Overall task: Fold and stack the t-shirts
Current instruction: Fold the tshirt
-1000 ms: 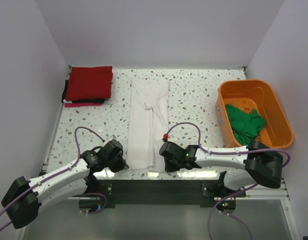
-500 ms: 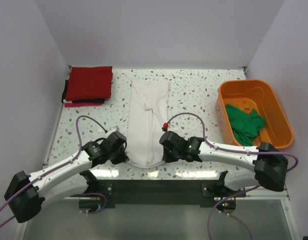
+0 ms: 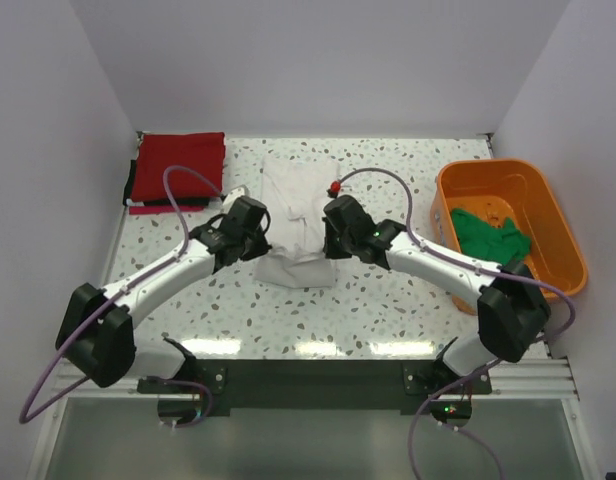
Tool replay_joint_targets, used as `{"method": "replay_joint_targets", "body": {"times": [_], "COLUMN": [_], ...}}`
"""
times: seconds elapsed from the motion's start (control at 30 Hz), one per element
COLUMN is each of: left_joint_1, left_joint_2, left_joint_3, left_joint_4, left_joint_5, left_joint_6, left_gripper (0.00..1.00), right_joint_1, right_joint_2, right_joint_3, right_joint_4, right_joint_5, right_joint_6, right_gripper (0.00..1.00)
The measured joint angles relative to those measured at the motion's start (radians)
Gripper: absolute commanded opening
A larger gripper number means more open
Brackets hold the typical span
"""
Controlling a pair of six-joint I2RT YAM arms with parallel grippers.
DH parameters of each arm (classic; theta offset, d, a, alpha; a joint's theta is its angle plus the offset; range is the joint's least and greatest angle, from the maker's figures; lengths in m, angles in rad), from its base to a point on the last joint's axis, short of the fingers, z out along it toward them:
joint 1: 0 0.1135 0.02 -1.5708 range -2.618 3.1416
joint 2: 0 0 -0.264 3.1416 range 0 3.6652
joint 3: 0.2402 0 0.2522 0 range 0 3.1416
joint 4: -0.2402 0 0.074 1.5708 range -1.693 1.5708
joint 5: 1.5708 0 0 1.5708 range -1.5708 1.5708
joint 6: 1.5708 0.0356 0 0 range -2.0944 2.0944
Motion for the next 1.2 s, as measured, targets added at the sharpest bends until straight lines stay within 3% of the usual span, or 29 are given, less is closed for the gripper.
{"method": "replay_joint_targets", "body": {"times": [0.23,0.77,0.83,0.87,0.9,0.93,0.97,1.07,1.1,1.13,1.17,1.2], "left_joint_1": [0.099,0.186,0.194,0.198,0.201,0.206,0.209,0.216,0.218,0.219,0.220,0.220], "left_joint_2": [0.216,0.474,0.494,0.503,0.513,0.523,0.531,0.533,0.531,0.526,0.520,0.509], "left_joint_3": [0.180,0.312,0.328,0.334,0.343,0.351,0.359,0.364,0.364,0.364,0.364,0.362], "left_joint_4": [0.063,0.110,0.111,0.113,0.112,0.111,0.110,0.113,0.114,0.114,0.113,0.113], "left_joint_5": [0.005,0.077,0.085,0.088,0.095,0.107,0.115,0.132,0.135,0.137,0.139,0.140], "left_joint_6": [0.094,0.174,0.175,0.178,0.182,0.195,0.201,0.209,0.212,0.212,0.213,0.216], "left_gripper": [0.00,0.00,0.01,0.09,0.30,0.42,0.66,1.00,1.00,1.00,1.00,1.00], "right_joint_1": [-0.101,-0.196,-0.206,-0.211,-0.217,-0.222,-0.227,-0.237,-0.238,-0.239,-0.239,-0.239], "right_joint_2": [0.189,0.418,0.439,0.447,0.454,0.460,0.463,0.467,0.467,0.466,0.464,0.461], "right_joint_3": [0.173,0.328,0.340,0.344,0.349,0.354,0.357,0.370,0.377,0.383,0.385,0.385], "right_joint_4": [0.024,0.023,0.023,0.022,0.023,0.023,0.024,0.020,0.020,0.023,0.026,0.025], "right_joint_5": [-0.007,-0.026,-0.026,-0.028,-0.033,-0.039,-0.045,-0.053,-0.054,-0.057,-0.061,-0.070], "right_joint_6": [-0.087,-0.114,-0.113,-0.110,-0.109,-0.108,-0.108,-0.116,-0.119,-0.122,-0.127,-0.129], "right_gripper": [0.00,0.00,0.08,0.13,0.25,0.30,0.33,0.50,0.67,0.75,0.98,0.99]}}
